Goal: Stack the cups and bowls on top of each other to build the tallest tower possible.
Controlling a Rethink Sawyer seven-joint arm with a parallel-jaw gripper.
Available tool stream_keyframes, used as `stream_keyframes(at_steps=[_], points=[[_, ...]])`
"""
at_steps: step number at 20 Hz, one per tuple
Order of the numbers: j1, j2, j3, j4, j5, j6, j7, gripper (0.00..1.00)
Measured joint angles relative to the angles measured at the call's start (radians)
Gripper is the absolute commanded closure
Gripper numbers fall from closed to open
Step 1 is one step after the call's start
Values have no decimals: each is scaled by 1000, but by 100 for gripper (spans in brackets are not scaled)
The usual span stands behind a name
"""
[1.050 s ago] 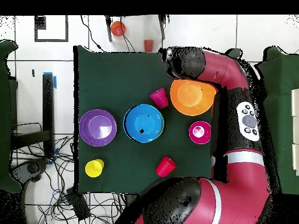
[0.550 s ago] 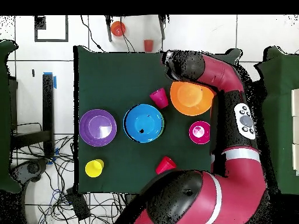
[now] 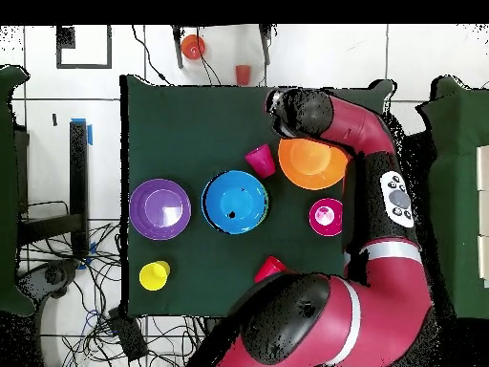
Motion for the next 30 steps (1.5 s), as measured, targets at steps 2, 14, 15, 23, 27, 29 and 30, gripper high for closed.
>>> stream_keyframes(at_steps=[2, 14, 15, 23, 27, 29, 30], points=[[0, -1, -3, 0, 2, 5, 0, 0], [6, -64, -58, 6, 16, 16, 0, 0], [6, -70, -60, 7, 20, 16, 0, 0], [6, -96, -70, 6, 47, 16, 0, 0], [6, -92, -72, 7, 48, 16, 0, 0], [6, -87, -74, 7, 48, 16, 0, 0], [6, -86, -75, 7, 48, 16, 0, 0]])
